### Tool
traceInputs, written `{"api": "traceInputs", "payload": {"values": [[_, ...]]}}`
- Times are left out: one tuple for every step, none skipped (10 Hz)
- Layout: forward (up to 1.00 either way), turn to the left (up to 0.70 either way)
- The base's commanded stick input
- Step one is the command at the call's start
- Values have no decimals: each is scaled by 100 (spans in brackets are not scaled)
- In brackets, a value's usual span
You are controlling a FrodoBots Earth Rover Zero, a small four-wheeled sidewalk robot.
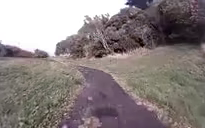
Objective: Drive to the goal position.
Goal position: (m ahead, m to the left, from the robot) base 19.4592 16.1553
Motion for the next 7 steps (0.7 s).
{"api": "traceInputs", "payload": {"values": [[100,0],[100,0],[100,0],[100,0],[100,0],[100,0],[100,0]]}}
